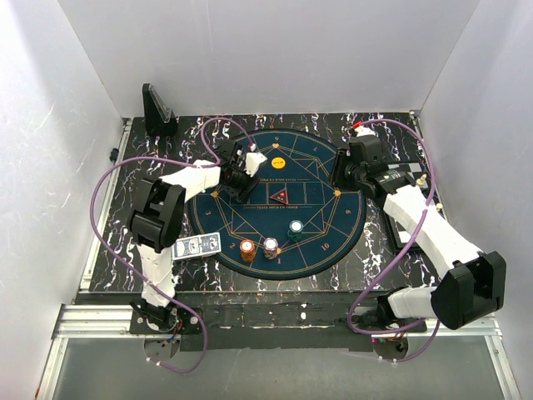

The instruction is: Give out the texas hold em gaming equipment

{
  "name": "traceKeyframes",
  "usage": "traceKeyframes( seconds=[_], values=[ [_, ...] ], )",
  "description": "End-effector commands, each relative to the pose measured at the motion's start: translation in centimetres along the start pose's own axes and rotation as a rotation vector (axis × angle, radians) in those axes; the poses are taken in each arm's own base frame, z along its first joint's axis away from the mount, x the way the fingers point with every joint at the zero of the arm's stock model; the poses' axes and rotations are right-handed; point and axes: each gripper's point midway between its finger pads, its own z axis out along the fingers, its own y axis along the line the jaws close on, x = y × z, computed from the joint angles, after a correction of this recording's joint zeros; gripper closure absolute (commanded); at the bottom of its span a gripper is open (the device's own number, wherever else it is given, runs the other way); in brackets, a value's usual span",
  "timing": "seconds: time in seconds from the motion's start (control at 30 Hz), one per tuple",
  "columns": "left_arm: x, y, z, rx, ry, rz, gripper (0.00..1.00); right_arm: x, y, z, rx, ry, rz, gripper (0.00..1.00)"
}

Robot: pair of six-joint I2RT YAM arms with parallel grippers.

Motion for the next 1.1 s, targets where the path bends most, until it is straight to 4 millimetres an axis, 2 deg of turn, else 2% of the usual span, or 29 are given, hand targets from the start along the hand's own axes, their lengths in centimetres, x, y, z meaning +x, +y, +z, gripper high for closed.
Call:
traceKeyframes(
  seconds=[0.0, 0.2, 0.33, 0.4, 0.47, 0.53, 0.63, 0.67, 0.7, 0.73, 0.83, 0.93, 1.07],
  values=[
    [2.8, 4.1, -2.8, -0.117, 0.048, -0.064, 0.64, -2.1, 1.0, -1.2, -0.037, -0.055, -0.001, 0.59],
    [5.6, 9.0, -5.5, -0.241, 0.071, -0.156, 0.71, -1.9, 1.3, -1.3, -0.058, -0.047, -0.001, 0.62],
    [7.7, 10.3, -7.0, -0.282, 0.084, -0.18, 0.71, -1.5, 2.0, -0.2, -0.087, -0.018, 0.003, 0.62],
    [8.2, 10.6, -7.5, -0.302, 0.081, -0.188, 0.69, -1.2, 2.8, 0.9, -0.118, 0.016, 0.003, 0.62],
    [8.2, 10.7, -8.0, -0.309, 0.072, -0.198, 0.58, -1.0, 3.8, 2.4, -0.136, 0.054, -0.001, 0.62],
    [7.9, 10.4, -8.3, -0.291, 0.057, -0.216, 0.31, -0.8, 5.3, 4.5, -0.159, 0.103, -0.025, 0.62],
    [6.3, 9.4, -8.9, -0.229, 0.012, -0.242, 0.09, -1.9, 7.3, 8.3, -0.148, 0.139, -0.067, 0.64],
    [5.6, 9.2, -9.3, -0.215, -0.006, -0.258, 0.02, -1.6, 7.7, 9.8, -0.139, 0.167, -0.073, 0.65],
    [4.9, 8.9, -9.7, -0.195, -0.022, -0.267, 0.02, -1.8, 8.3, 10.8, -0.143, 0.181, -0.072, 0.66],
    [4.4, 8.5, -9.9, -0.169, -0.033, -0.277, 0.02, -1.0, 8.4, 12.7, -0.135, 0.217, -0.072, 0.66],
    [3.2, 7.5, -11.0, -0.114, -0.058, -0.293, 0.02, -1.0, 9.6, 15.8, -0.146, 0.225, -0.064, 0.66],
    [2.5, 6.7, -12.1, -0.068, -0.081, -0.308, 0.02, 0.2, 10.3, 17.9, -0.151, 0.254, -0.062, 0.66],
    [1.6, 6.5, -13.5, -0.028, -0.116, -0.352, 0.02, 1.8, 11.2, 19.6, -0.162, 0.273, -0.086, 0.62]
  ],
)
